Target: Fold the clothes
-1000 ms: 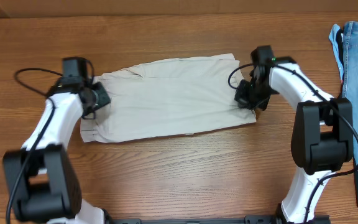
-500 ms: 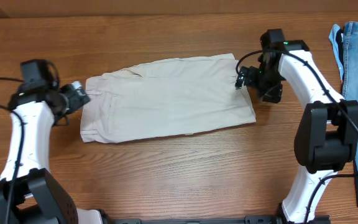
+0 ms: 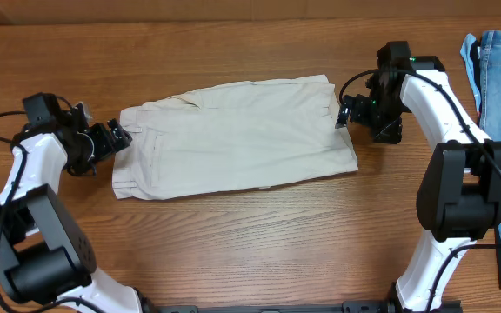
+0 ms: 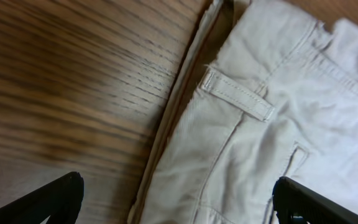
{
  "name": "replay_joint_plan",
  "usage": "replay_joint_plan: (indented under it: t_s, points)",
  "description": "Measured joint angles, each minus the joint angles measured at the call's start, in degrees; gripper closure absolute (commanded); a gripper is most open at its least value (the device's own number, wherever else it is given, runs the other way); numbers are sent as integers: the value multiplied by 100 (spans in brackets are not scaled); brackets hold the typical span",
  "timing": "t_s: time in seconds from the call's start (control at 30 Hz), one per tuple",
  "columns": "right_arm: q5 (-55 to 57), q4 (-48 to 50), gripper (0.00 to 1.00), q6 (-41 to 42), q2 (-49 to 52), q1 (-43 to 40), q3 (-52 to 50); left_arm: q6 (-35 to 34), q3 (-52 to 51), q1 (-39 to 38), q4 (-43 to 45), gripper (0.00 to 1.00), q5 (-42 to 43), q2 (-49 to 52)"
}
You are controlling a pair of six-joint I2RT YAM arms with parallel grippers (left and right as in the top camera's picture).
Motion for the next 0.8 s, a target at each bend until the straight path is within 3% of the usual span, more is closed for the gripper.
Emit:
replay_joint_plan:
  t_s: [0.5, 0.73, 0.8]
  points:
    - [-39, 37, 0, -68, 0, 0, 0, 540, 136, 0, 192, 6, 376, 601]
    - [-42, 68, 0, -70, 0, 0, 0, 603, 291, 26, 232, 20, 892, 833]
    - [-42, 74, 0, -66, 0, 0, 0, 636, 317, 7, 210, 28, 988, 881]
